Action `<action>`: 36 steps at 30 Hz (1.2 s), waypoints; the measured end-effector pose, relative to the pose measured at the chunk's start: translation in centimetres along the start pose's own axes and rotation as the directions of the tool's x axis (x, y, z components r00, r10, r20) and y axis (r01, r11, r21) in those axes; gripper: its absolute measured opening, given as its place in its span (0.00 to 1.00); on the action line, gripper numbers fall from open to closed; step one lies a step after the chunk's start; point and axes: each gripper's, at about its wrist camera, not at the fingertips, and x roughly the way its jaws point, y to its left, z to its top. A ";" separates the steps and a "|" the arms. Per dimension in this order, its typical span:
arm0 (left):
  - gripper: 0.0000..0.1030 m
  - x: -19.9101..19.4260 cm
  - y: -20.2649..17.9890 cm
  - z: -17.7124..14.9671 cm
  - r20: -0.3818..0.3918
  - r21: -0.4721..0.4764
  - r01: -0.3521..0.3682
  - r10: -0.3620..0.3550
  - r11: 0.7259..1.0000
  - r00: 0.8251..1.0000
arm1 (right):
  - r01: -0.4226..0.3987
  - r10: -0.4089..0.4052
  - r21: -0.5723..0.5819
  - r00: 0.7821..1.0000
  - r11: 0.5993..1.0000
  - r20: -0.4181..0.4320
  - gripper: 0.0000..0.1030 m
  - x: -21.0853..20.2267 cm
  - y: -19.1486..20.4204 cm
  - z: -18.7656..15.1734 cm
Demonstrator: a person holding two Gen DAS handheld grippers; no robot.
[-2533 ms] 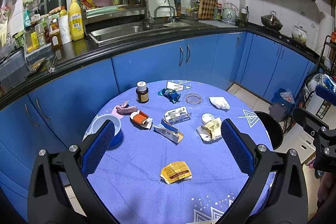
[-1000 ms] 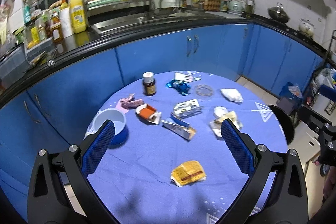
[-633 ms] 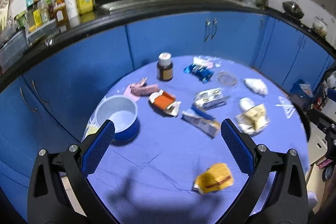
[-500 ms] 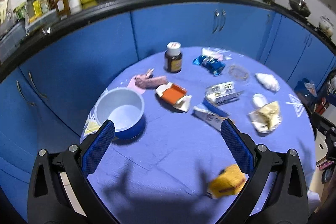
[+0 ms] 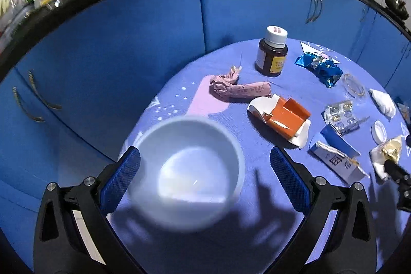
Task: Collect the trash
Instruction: 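Grasp the crumpled clear snack wrapper with the right gripper, then carry the wrapper to the black bin with the right gripper while the left gripper grasps the white bowl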
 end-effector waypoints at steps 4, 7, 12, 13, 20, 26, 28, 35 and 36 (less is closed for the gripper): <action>0.96 1.0 0.0 0.3 -0.008 0.003 -0.018 0.018 1.000 1.000 | 0.006 -0.006 -0.028 1.000 1.000 -0.010 0.73 0.8 0.4 0.4; 0.87 1.4 -0.2 0.3 -0.018 0.007 -0.019 0.019 1.000 1.000 | -0.003 0.002 -0.031 0.999 1.000 -0.034 0.63 1.6 0.4 0.3; 0.67 1.6 -0.8 0.3 -0.020 0.032 -0.030 0.031 0.999 0.999 | 0.004 -0.005 -0.054 1.000 0.999 -0.014 0.52 1.2 0.6 0.0; 0.62 1.6 -0.8 0.3 -0.027 0.033 -0.027 0.027 0.999 0.999 | 0.005 -0.005 -0.057 1.000 0.998 -0.011 0.47 1.2 0.7 0.1; 0.31 1.4 -0.9 0.0 -0.031 0.032 -0.033 0.034 0.999 0.999 | 0.023 -0.022 -0.087 1.000 0.996 0.021 0.39 0.3 1.1 -0.3; 0.25 0.7 -1.3 -0.2 -0.020 0.041 -0.030 0.031 0.999 0.999 | 0.028 -0.025 -0.088 0.999 0.996 0.036 0.36 -0.5 0.9 -0.3; 0.21 0.3 -1.3 -0.4 -0.016 0.041 -0.029 0.030 0.999 0.999 | 0.030 -0.026 -0.089 0.999 0.996 0.042 0.36 -0.8 0.8 -0.4; 0.11 -0.6 -1.6 -0.4 0.009 0.047 -0.043 0.042 0.998 0.999 | 0.035 -0.030 -0.079 0.998 0.996 0.059 0.36 -1.9 0.6 -0.7; 0.11 -0.8 -1.6 -0.4 0.012 0.045 -0.041 0.040 0.998 0.999 | 0.036 -0.031 -0.079 0.998 0.996 0.061 0.36 -2.0 0.6 -0.7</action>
